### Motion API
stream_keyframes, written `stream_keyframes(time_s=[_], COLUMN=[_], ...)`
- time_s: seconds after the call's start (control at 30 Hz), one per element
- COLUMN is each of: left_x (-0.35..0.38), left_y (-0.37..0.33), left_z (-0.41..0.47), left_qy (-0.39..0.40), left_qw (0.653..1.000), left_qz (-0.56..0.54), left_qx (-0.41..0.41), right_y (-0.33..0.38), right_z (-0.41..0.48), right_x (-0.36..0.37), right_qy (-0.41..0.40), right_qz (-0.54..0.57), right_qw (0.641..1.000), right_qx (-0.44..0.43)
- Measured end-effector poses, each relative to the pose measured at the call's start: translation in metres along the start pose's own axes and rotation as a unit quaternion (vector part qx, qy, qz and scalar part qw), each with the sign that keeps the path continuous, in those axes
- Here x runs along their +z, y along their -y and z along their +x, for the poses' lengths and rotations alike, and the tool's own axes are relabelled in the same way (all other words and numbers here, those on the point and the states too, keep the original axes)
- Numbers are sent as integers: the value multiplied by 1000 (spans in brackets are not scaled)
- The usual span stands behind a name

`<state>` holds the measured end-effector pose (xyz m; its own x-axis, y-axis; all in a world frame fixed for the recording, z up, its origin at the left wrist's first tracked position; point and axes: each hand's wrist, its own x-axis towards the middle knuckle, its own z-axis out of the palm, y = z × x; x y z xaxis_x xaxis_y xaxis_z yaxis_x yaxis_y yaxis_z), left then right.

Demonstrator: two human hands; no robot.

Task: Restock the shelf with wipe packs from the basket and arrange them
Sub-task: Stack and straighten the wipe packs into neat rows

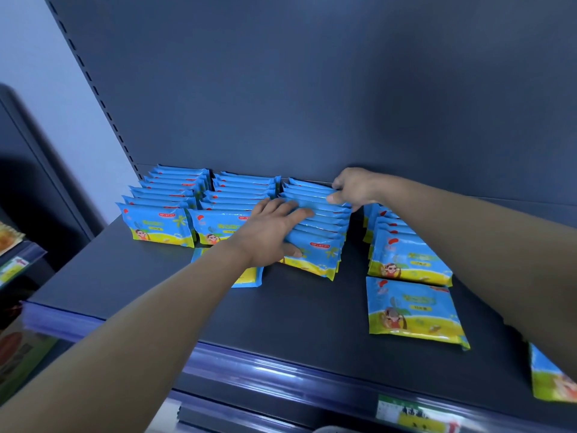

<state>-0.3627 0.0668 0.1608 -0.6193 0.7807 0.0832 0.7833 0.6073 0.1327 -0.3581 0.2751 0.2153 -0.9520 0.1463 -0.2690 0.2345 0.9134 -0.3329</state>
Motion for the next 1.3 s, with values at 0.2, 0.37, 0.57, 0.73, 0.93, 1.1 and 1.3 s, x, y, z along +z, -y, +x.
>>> stream_keyframes(time_s=[0.2,0.37,0.57,0.73,0.93,1.1,1.3], left_x=[2,2,2,2,3,1,0], left_y=[4,5,4,5,5,5,4], left_z=[1,3,2,2,4,4,3], left_qy=[-10,-33,-46,-46,-35,-23,-26], left_qw=[1000,999,998,998,997,998,999], left_qz=[-6,-22,-52,-50,-66,-51,-32], left_qx=[7,13,7,7,-6,5,18], right_y=[-5,-7,-13,-9,-8,-8,-7], right_z=[1,5,11,9,5,3,8], right_x=[-3,-5,-3,-5,-1,-2,-3], right_qy=[49,58,52,76,66,91,118], right_qz=[45,62,101,84,6,3,30], right_qw=[998,996,993,993,997,995,992], right_qx=[13,0,-6,-14,-49,-28,-18])
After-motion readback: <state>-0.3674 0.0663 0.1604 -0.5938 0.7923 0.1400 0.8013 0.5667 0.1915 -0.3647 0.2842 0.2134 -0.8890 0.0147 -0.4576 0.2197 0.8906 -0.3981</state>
